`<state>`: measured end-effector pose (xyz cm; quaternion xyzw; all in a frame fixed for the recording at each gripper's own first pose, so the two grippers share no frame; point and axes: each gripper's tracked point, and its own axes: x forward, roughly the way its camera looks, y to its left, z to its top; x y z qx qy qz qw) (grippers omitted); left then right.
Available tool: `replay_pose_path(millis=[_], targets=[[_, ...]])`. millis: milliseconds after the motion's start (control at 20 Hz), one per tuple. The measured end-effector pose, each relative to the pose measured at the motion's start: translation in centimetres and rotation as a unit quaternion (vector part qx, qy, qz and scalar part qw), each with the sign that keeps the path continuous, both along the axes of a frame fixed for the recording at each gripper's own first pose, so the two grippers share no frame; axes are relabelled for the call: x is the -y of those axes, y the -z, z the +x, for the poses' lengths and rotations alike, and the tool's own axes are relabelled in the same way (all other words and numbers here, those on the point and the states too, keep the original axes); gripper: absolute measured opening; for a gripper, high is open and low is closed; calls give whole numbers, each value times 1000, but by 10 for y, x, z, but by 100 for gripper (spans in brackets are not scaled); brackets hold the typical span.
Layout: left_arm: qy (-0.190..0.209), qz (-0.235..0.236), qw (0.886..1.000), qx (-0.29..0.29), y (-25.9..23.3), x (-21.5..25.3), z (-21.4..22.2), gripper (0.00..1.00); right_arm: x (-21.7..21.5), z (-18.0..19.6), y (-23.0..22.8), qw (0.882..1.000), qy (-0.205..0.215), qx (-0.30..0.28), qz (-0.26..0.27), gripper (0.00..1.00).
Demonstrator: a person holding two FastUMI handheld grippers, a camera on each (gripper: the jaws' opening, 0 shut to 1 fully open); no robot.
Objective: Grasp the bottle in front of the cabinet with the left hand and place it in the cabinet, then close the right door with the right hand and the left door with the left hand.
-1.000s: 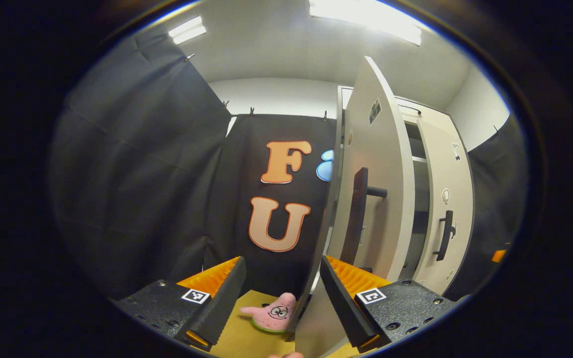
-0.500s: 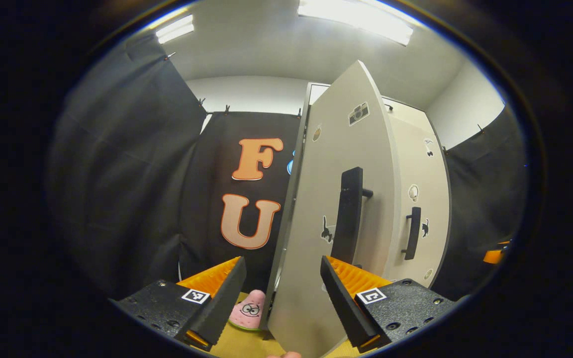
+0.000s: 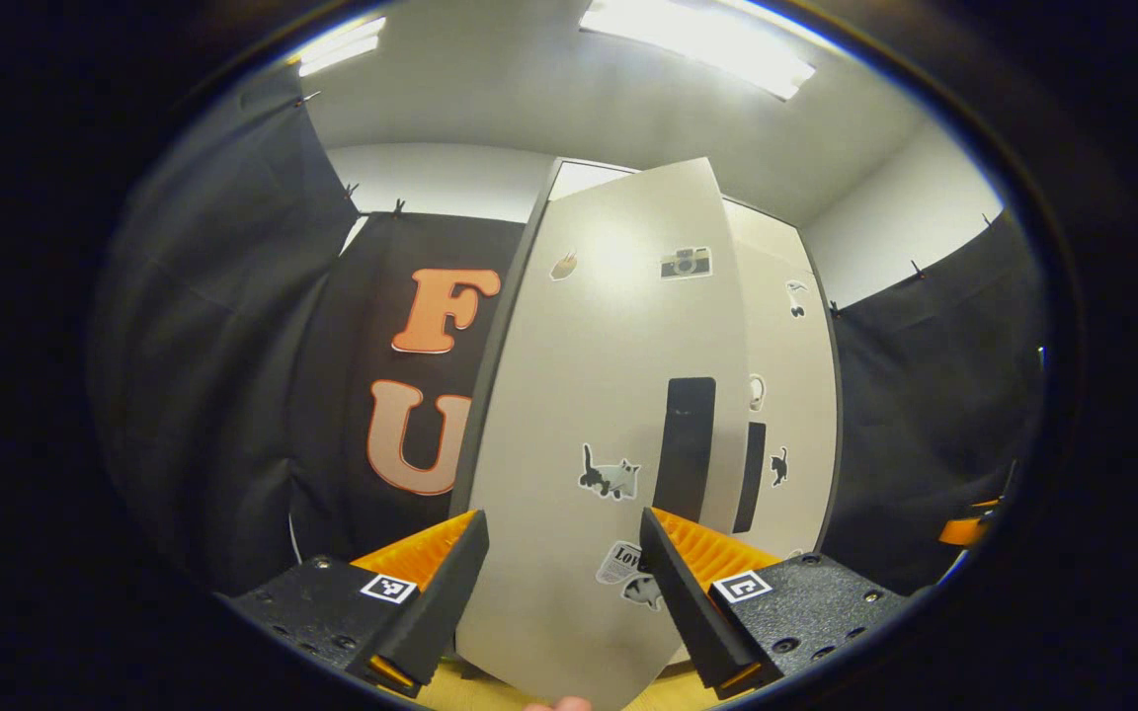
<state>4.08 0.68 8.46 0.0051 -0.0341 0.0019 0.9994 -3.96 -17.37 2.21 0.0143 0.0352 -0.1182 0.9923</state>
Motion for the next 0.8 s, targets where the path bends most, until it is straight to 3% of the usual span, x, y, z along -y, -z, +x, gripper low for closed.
replay_pose_path(millis=[400,800], targets=[[33,-1,999,-35,28,33,41,94,27,-15,11,999,31,-8,20,95],[25,13,998,-52,49,51,82,94,56,-19,18,998,61,-14,22,95]])
